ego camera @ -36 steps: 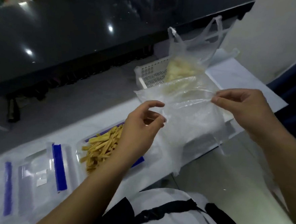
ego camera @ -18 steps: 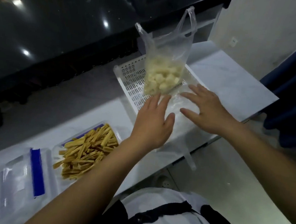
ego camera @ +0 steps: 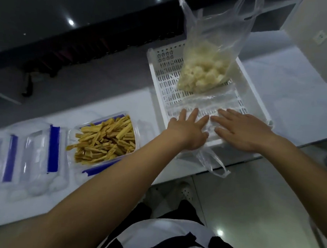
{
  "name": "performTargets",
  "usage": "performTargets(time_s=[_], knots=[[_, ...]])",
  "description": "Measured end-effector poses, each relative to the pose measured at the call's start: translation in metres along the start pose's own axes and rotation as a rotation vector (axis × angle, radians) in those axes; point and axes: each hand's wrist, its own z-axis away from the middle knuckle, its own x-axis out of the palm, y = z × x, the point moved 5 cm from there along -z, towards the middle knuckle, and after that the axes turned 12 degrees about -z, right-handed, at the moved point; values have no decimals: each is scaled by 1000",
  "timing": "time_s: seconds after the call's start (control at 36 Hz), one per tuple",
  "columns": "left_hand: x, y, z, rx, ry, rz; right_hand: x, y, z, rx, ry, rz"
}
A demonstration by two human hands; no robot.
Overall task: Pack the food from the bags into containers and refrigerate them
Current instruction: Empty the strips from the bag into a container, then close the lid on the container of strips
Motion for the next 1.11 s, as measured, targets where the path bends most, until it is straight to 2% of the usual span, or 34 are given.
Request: performTargets(time_s=[0.14,0.25,0.36,0.47,0.61,0.78,0.92,1.0,1.11], knots=[[-8,-3,22,40,114,58,-11,-8,12,35,24,-73],[-18,-25,65,57,354,227,-35,-33,38,16,153,-152],[0,-74,124,-13,505,406,-49,-91,63,-79,282,-222],[46,-129,184,-150,592,504,-33,-167,69,-239,272,-250],[118,-186,241,-346,605,644,17,-240,32,-362,100,-60],[188,-220,278,-524,615,773,40,-284,-33,-321,-27,132],[221,-227,284,-550,591,798,36,-296,-71,-242,-138,221],[231,-231,284,-561,577,778,41,-295,-77,-225,-162,220],[242,-241,286,-599,572,794,47,-291,-76,-209,-84,242]])
